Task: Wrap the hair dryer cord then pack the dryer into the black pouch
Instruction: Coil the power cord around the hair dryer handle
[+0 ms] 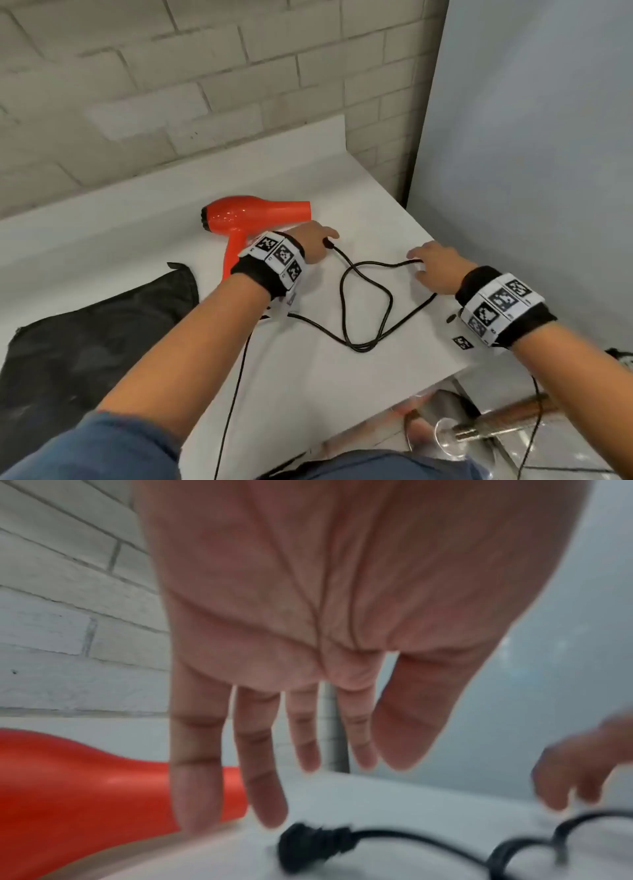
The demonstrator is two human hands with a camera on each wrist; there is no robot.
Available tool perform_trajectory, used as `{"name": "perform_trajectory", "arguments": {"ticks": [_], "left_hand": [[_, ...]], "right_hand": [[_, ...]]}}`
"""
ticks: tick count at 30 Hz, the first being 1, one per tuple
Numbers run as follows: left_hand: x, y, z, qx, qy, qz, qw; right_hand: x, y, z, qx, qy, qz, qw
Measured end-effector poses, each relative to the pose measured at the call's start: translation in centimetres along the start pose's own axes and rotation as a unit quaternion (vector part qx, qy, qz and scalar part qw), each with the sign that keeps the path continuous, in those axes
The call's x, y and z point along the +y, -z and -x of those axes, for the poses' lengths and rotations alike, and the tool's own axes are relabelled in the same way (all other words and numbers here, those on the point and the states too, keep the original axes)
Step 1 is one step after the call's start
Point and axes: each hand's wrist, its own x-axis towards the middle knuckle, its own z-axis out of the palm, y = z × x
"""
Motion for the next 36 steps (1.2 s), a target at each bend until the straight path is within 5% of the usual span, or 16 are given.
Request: {"name": "perform_trajectory", "arguments": {"ticks": [6,15,22,27,32,36], "left_hand": [[-2.1,-2.1,-3.0,-0.066,0.016,-0.041,0.997],[-3.4,-1.3,-1.7,-0.014,-0.021,0.039,0.999],[1.6,0.3,2.0,0.157,-0.123,0.200,0.959],[2.8,0.3,1.6,0.135,-0.136,0.133,0.972],[2.9,-0.5,1.8,0.125,-0.125,0.186,0.967],[2.4,0.0,2.0,0.164,-0.124,0.242,0.948]], "right_hand": [[-0.1,0.6,-0.5,0.001,-0.036,0.008,0.999],[-0.3,1.5,-0.6,0.075,-0.069,-0.056,0.993],[-4.9,3.9,2.7,0.241,0.121,-0.203,0.941],[-6.4,4.0,3.6,0.270,0.206,-0.247,0.908],[-6.6,4.3,3.9,0.248,0.200,-0.322,0.892],[-5.6,3.7,3.1,0.082,0.139,-0.331,0.930]]}}
